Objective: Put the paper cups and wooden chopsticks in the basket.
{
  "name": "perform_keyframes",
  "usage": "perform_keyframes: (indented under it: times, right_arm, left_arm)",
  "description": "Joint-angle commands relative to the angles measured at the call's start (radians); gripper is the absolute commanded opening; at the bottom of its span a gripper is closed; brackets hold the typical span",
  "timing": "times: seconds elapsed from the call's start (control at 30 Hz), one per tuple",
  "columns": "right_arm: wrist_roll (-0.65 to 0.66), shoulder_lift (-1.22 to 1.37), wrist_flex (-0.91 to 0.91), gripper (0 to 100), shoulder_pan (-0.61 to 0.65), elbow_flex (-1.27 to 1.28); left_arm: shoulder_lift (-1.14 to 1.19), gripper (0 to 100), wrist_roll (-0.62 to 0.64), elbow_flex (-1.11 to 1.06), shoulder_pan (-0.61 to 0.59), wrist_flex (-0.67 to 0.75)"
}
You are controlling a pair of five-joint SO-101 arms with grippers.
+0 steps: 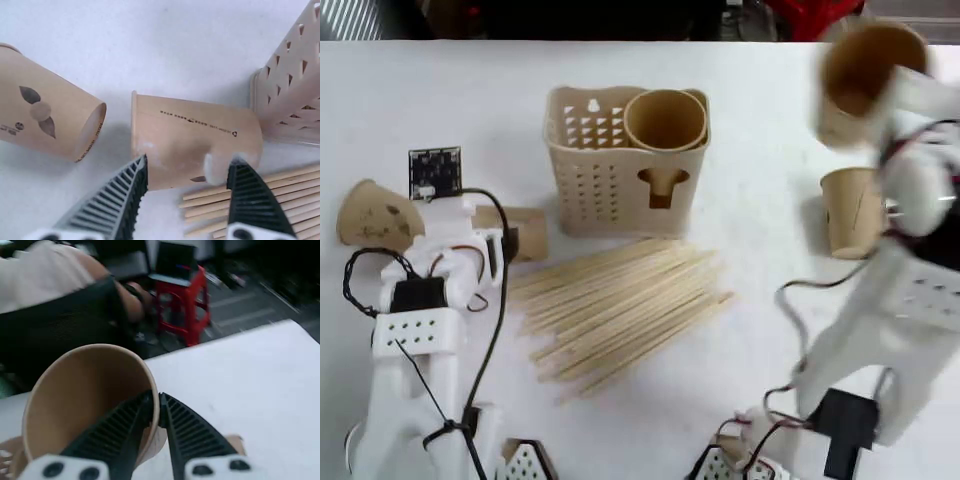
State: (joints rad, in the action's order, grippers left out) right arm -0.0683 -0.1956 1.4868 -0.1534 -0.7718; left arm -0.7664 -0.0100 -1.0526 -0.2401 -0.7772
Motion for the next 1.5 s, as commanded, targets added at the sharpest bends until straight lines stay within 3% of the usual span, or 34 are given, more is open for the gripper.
perform_keyframes:
  times: [0.0,0.17,0.3,0.93,1.47]
  right_arm:
    - [-0.006,-0.021,-0.166,1.7,0.225,-0.025]
    - [-0.006,0.084,-0.275,1.7,0.395,-0.025]
    - [-0.006,0.217,-0.278,1.7,0.446,-0.025]
    - [-0.006,0.383,-0.101,1.7,0.280,-0.035]
    - [-0.003,0.213,-0.025,1.8,0.311,-0.026]
  left_arm:
    - [0.004,26,0.015,0.003,0.013,0.020]
    - [0.004,26,0.015,0.003,0.013,0.021]
    - [0.004,26,0.014,0.003,0.013,0.021]
    - [0.004,26,0.014,0.003,0.013,0.021]
    - [0.004,26,0.014,0.003,0.013,0.021]
